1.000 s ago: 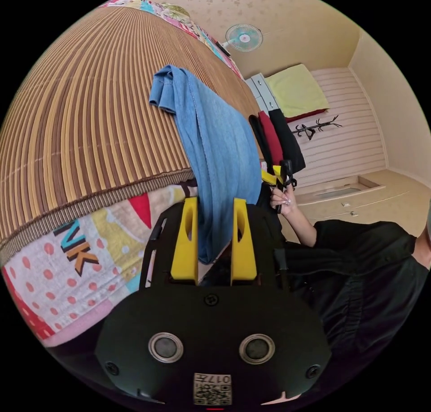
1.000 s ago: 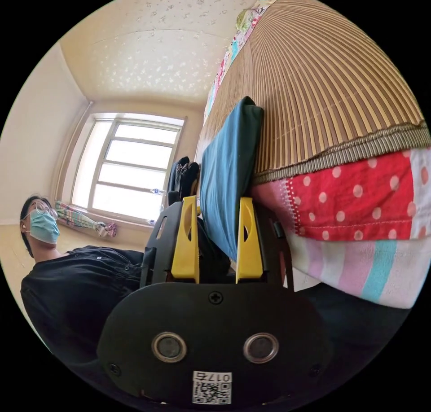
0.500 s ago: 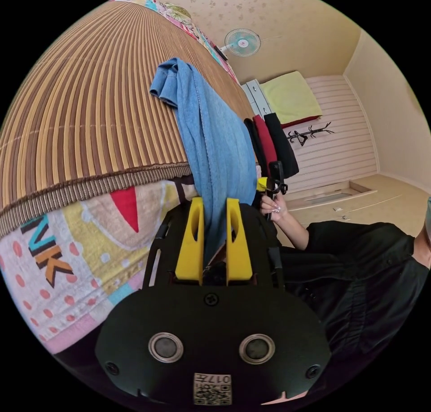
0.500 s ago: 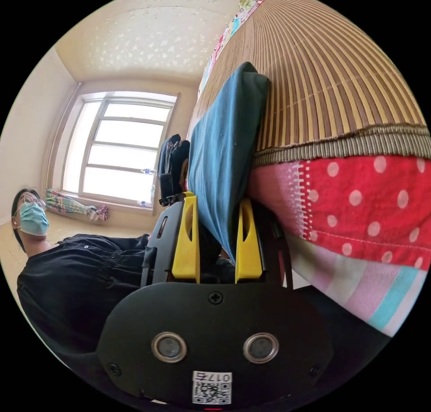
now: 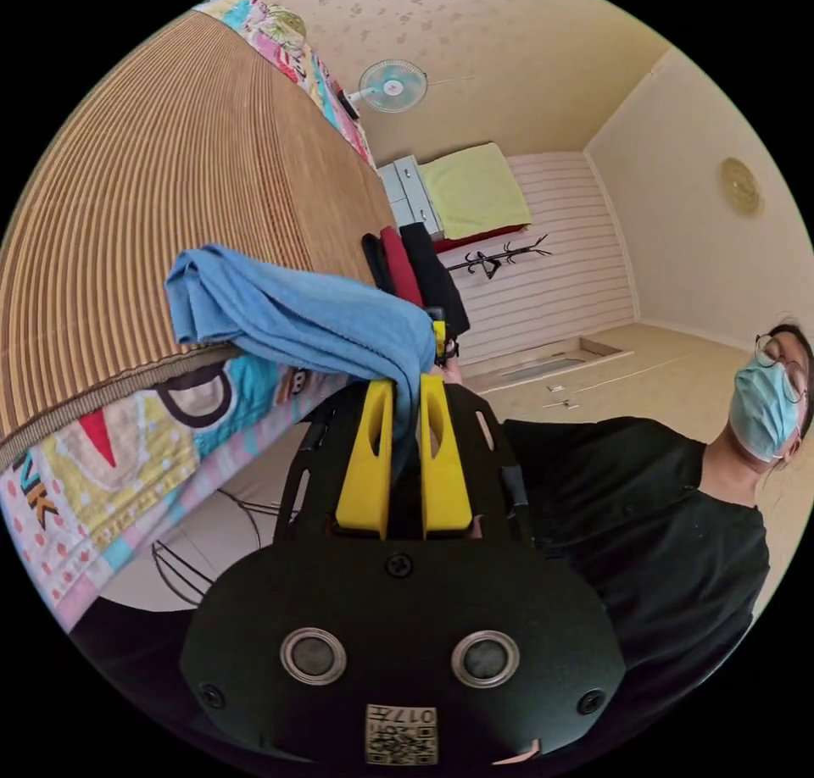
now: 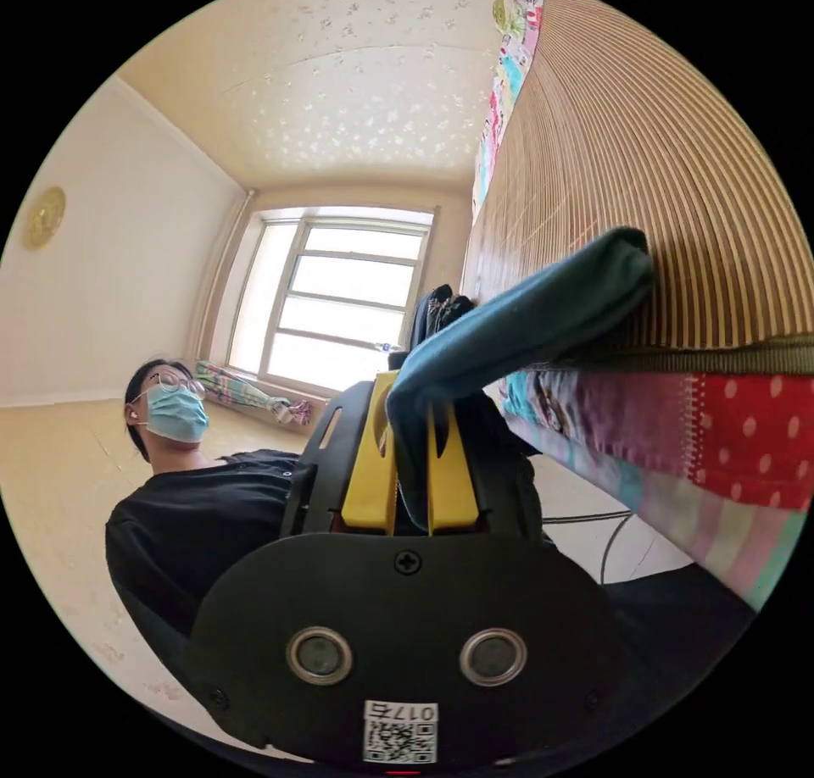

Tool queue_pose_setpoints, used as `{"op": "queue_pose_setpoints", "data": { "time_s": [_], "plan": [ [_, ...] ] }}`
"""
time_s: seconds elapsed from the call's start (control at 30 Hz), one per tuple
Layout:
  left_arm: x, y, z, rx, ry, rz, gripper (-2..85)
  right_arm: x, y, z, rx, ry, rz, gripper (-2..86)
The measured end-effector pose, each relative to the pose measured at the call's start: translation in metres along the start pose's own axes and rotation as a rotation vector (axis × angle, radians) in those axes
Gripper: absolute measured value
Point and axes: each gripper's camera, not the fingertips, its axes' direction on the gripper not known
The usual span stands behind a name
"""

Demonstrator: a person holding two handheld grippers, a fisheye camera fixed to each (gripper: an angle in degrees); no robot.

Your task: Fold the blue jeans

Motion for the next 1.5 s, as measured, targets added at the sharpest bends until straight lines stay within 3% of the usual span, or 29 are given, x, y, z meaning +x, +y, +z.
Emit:
{"op": "queue_pose_setpoints", "data": {
  "time_s": [0.2,0.4,0.53,0.63,0.73,0.87,0.9,0.97,1.03,1.17,1.23,1.33,1.5],
  "plan": [
    [0.028,-0.056,0.041,-0.058,0.106,0.042,5.2,-0.095,-0.041,-0.060,-0.048,0.124,-0.055,0.4],
    [0.082,-0.164,0.139,-0.098,0.212,0.155,5.2,-0.225,-0.091,-0.175,0.062,0.262,-0.146,0.3],
    [0.168,-0.239,0.206,-0.104,0.274,0.387,5.2,-0.382,-0.109,-0.244,0.176,0.473,-0.377,0.5],
    [0.192,-0.291,0.265,-0.098,0.291,0.439,5.2,-0.451,-0.124,-0.290,0.268,0.709,-0.387,0.6],
    [0.148,-0.326,0.354,-0.154,0.260,0.256,5.1,-0.434,-0.152,-0.350,0.289,0.895,-0.139,0.4],
    [0.035,-0.312,0.486,-0.437,0.150,-0.064,4.1,-0.295,-0.155,-0.435,0.302,0.996,0.431,0.3],
    [0.024,-0.305,0.494,-0.443,0.180,-0.074,3.9,-0.280,-0.149,-0.440,0.300,0.968,0.459,0.4],
    [-0.008,-0.285,0.509,-0.420,0.345,-0.122,3.7,-0.261,-0.123,-0.456,0.391,0.799,0.412,0.9],
    [-0.018,-0.284,0.514,-0.415,0.385,-0.143,3.7,-0.264,-0.114,-0.460,0.397,0.745,0.373,1.3],
    [-0.001,-0.298,0.504,-0.412,0.249,-0.003,5.5,-0.291,-0.127,-0.451,0.302,0.805,0.326,3.5],
    [0.000,-0.310,0.499,-0.394,0.269,0.040,7.7,-0.299,-0.136,-0.446,0.269,0.830,0.281,6.3],
    [-0.011,-0.325,0.497,-0.366,0.299,0.032,8.5,-0.294,-0.144,-0.435,0.167,0.777,0.240,9.4],
    [-0.014,-0.332,0.513,-0.404,0.278,-0.026,5.3,-0.290,-0.149,-0.426,0.165,0.748,0.296,6.2]
  ]
}}
